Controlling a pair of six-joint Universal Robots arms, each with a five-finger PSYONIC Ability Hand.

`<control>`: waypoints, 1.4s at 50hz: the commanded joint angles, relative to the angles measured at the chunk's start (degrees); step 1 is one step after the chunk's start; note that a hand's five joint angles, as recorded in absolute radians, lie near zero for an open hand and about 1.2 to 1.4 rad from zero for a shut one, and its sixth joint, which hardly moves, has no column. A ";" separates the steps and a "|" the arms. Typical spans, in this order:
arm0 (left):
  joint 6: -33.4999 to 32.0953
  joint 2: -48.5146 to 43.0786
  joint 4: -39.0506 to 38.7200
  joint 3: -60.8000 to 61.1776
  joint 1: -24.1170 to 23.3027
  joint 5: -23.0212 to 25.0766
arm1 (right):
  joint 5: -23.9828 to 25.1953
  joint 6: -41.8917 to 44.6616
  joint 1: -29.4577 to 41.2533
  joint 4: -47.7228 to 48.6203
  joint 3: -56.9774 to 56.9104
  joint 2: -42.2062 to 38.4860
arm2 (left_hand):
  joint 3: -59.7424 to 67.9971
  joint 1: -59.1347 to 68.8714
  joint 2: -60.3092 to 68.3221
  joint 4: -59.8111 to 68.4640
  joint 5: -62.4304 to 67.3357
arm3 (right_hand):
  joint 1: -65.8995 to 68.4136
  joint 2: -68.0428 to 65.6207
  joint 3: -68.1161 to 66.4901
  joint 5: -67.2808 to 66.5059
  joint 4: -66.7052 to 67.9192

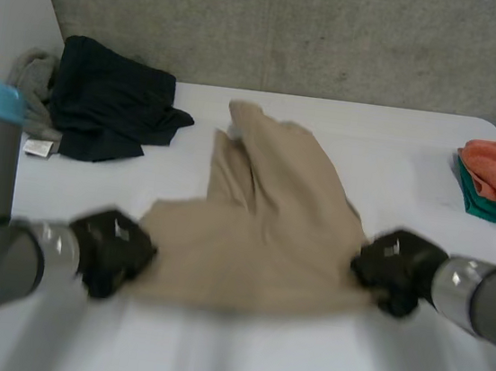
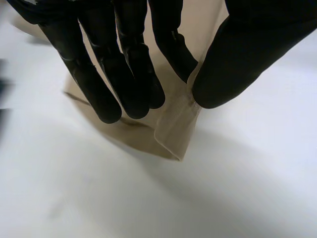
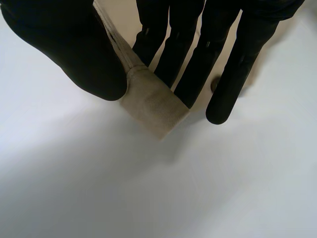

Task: Fold the laundry.

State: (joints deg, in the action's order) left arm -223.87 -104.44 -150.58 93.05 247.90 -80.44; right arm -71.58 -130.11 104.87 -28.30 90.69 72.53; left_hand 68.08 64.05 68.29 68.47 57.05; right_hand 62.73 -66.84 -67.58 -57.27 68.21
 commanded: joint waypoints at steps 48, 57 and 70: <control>18.73 -9.38 -32.50 -55.62 1.18 -17.56 | -9.90 -17.98 8.15 55.72 -53.61 -15.05 | 11.92 15.95 11.71 11.53 12.95 | 17.27 -13.16 -12.42 -12.73 11.79; 21.55 -9.55 -33.99 -31.19 0.75 -8.78 | -9.63 -18.69 7.01 48.34 -35.25 -15.93 | 11.92 15.95 11.71 11.53 12.95 | 17.27 -13.16 -12.42 -12.73 11.79; 15.24 -18.18 -37.87 -9.47 0.13 -5.16 | -7.96 -15.18 6.92 46.14 -10.01 -20.42 | 11.92 15.95 11.71 11.53 12.95 | 17.27 -13.16 -12.42 -12.73 11.79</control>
State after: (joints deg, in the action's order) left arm -204.07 -120.78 -189.95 77.91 248.48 -85.47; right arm -80.26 -147.89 111.53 18.10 74.47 53.61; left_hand 68.31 65.13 68.66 68.77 57.65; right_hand 63.34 -66.84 -68.11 -58.30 68.48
